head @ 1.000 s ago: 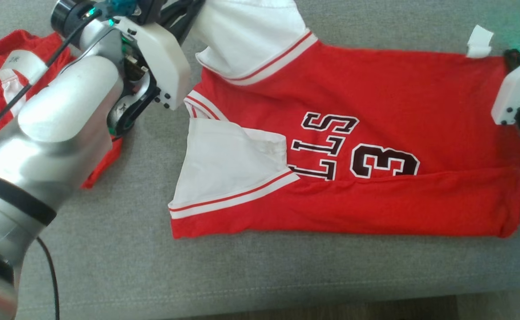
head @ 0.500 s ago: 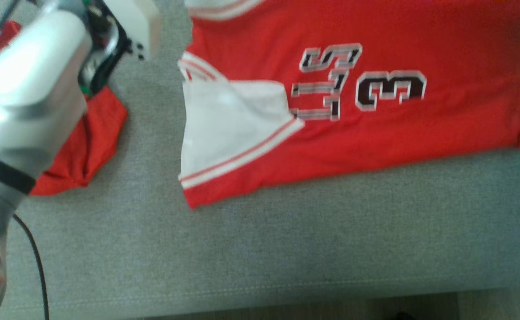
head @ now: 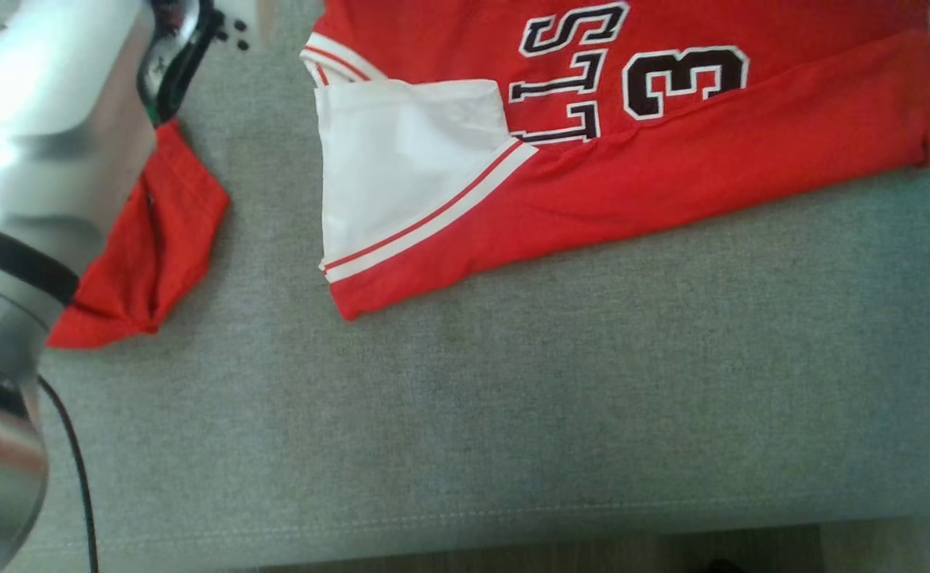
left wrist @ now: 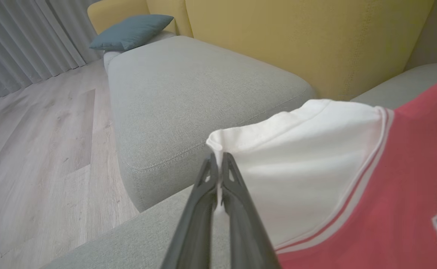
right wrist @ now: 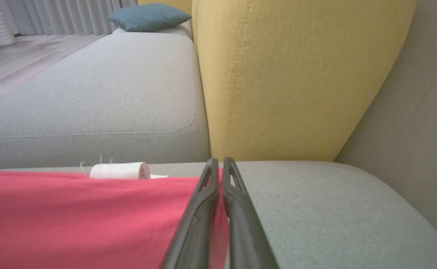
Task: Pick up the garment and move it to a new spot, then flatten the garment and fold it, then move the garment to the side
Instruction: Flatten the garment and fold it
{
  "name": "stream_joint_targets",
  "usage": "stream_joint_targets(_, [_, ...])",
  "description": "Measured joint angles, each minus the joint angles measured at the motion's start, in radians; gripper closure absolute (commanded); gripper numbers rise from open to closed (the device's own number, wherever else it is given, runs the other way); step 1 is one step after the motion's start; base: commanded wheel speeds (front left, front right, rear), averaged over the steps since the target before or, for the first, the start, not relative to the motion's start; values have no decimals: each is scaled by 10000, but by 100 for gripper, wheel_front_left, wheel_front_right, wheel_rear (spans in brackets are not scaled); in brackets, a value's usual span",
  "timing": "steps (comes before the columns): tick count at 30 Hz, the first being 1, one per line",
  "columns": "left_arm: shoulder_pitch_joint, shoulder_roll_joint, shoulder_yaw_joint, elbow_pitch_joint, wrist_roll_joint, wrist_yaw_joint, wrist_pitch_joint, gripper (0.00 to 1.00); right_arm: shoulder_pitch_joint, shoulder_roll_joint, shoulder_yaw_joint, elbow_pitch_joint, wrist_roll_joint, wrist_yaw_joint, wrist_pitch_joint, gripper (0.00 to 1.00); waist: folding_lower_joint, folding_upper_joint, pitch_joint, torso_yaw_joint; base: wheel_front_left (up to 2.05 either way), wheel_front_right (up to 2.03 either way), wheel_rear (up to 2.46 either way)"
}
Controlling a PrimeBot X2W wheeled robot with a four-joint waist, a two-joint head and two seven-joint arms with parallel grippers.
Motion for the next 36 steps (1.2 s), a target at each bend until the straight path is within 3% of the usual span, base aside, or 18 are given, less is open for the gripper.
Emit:
stream_joint_targets(7, [855,-52,-357,31,98,-422,-178,100,915,-58,543,422,692,0,17,100,0,0,-578,113,0,0,0])
stream_joint_targets(17, [2504,263,-953,-1471,117,-489,21,100,2084,-566,1486,393,2021,0,1099,100,0,0,-1506,444,0,0,0])
stream_joint_targets(28, [4529,1185,-1682,-4341,-125,186,1444,100,3795,-1369,3158,-823,3553,0,3149,100,0,1,-2287,679,0,0,0])
stream_joint_targets(36, [5012,1467,-1893,-5168,-130,568,2029,100,4287,-1799,4171,-1680,4280,0,4228,100,0,1,-2266,544,0,0,0])
